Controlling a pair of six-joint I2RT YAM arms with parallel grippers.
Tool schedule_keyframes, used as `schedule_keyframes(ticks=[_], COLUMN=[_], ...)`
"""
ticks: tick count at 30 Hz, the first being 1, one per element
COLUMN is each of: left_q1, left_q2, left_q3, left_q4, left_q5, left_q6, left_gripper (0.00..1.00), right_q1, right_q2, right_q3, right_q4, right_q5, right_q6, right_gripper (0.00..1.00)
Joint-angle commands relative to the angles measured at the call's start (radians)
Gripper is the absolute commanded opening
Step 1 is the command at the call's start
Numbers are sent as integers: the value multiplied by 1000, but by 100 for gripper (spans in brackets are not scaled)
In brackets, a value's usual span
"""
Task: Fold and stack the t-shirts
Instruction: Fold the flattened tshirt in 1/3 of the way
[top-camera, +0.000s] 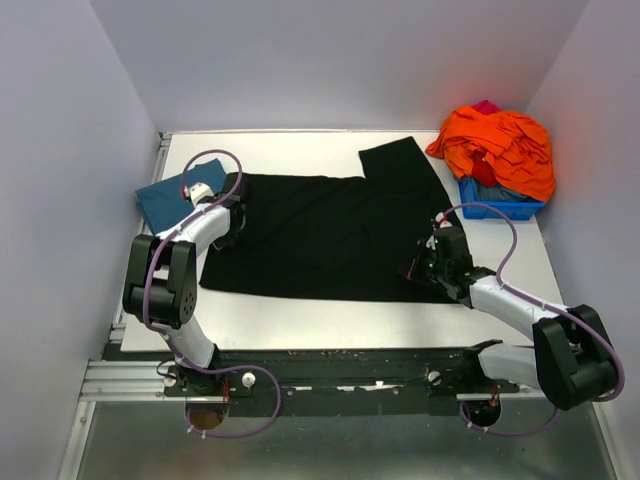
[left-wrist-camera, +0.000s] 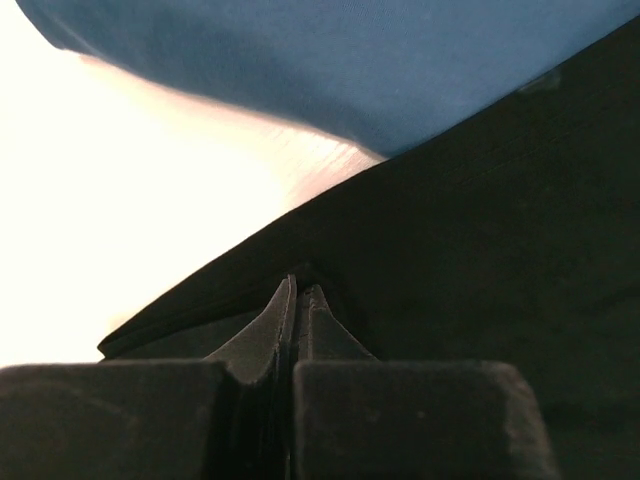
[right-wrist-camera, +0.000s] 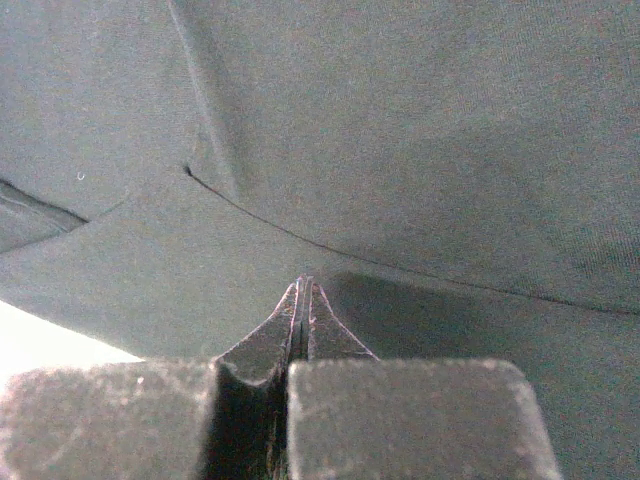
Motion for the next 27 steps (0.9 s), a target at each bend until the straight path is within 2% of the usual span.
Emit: schedule_keyframes(ticks=[1, 8, 18, 24, 25, 26, 27], left_q1=[10, 22, 47, 62, 62, 62, 61], left_q2=[-17, -9, -9, -9, -12, -17, -28], left_q3=[55, 59, 42, 21, 21, 21, 19], left_q4=[-29, -21, -3, 12, 28, 43, 55], left_q5=[-73, -92, -95, -92, -81, -63, -46], left_q6=[11, 0, -18, -15, 6, 29, 43], left_gripper=[0, 0, 0, 0, 8, 21, 27], right_q1=[6, 6, 6, 6, 6, 6, 6], right_q2=[0, 22, 130, 134, 131, 126, 121], right_q3=[10, 17, 103, 113, 108, 106, 105], right_q4=[5, -3, -170, -184, -178, -170, -161], right_q5=[18, 26, 168, 185, 179, 175, 164], right_q6=[12, 18, 107, 110, 107, 99, 92], right_gripper=[1, 1, 1, 1, 1, 1, 1])
